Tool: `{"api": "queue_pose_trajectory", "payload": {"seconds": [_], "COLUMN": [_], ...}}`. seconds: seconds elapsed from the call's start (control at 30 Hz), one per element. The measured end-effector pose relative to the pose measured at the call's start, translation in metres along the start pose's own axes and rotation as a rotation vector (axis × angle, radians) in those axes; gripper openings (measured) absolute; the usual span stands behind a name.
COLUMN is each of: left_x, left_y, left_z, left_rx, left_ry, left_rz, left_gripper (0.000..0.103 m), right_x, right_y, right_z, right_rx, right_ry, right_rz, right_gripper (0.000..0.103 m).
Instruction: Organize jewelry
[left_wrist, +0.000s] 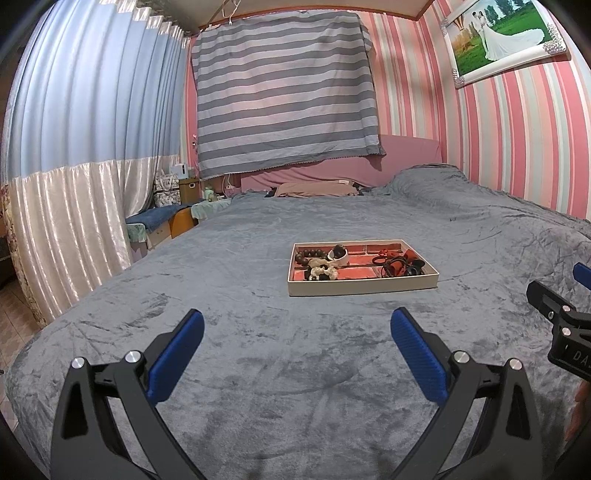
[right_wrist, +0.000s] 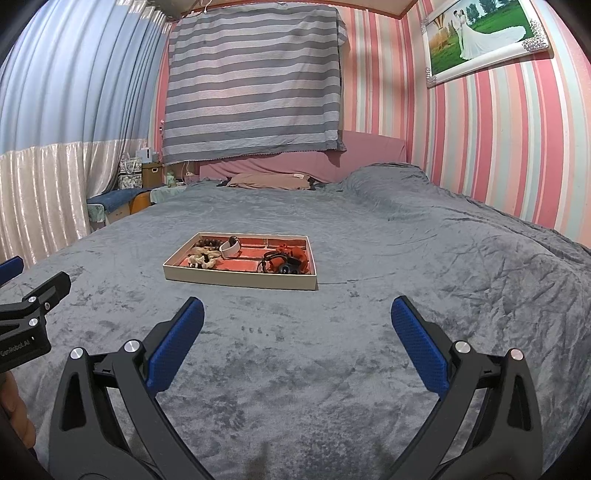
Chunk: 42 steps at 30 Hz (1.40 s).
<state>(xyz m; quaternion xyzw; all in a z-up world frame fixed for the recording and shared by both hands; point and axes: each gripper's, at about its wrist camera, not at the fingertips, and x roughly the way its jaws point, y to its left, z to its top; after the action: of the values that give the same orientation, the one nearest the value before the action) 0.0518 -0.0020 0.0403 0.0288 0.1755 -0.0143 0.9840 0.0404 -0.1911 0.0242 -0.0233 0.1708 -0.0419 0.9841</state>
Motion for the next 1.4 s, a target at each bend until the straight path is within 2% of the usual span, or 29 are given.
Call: {"api": "queue_pose_trajectory", "payload": {"seconds": [1.1, 1.4], "left_x": [0.0007, 0.0041], "left_y": [0.0027, 0.0069], "left_z": [-0.0003, -0.0005], "left_rx": [-0.004, -0.013], "left_ry": [0.002, 0.028], "left_rz": [0.006, -0.023], "left_gripper": [0.099, 0.099], "right_x": [0.0010, 0.0013], "right_y": [-0.0024, -0.0019], "right_z": [-0.0016, -0.0017], "right_rx": [-0.002, -0.003], "right_ry": [0.007, 0.006], "right_rz": [-0.003, -0.004], "right_gripper": [0.099, 0.099]}}
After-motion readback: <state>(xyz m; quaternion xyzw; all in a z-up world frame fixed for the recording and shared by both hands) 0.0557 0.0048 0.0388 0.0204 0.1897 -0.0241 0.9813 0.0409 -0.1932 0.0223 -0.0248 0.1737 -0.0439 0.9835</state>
